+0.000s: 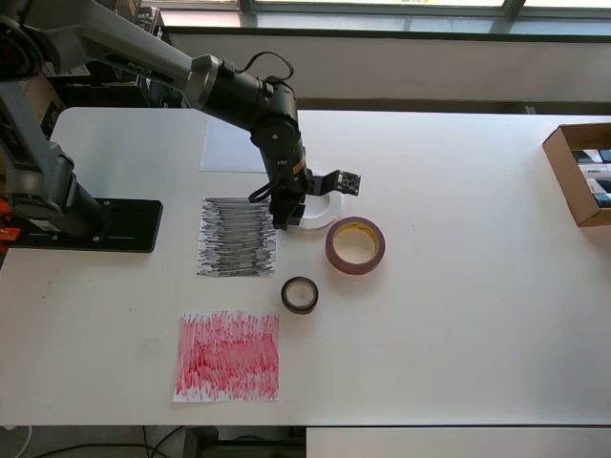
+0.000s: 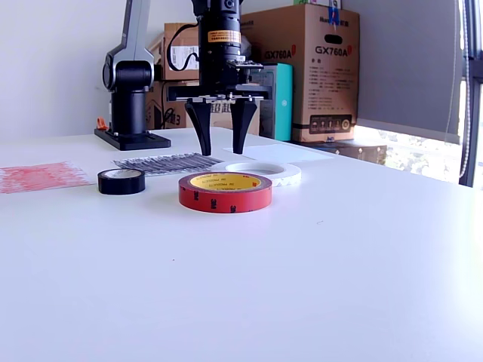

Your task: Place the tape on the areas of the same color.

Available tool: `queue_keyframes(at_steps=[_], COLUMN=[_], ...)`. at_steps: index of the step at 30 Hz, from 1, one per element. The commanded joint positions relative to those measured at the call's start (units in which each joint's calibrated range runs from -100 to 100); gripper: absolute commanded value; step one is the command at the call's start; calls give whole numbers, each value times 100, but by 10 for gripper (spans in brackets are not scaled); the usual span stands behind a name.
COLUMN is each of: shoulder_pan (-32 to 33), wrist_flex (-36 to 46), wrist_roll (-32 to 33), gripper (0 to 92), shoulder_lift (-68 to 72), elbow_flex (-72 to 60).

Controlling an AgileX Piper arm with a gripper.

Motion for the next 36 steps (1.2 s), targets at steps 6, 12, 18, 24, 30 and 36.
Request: queue_keyframes(at_steps=[6,12,18,24,30,36], shoulder_pan=[-216,-216,-208,-200,-177,-185], wrist_flex=[-52,-52,-52,-52,-52,-60], wrist_roll=[-21,-87,-87,-160,-119,-78], gripper=[544,544,544,545,547,548], shoulder_lift=[52,52,52,52,52,127], elbow_flex=[-358,-349,-367,-367,-376,-376])
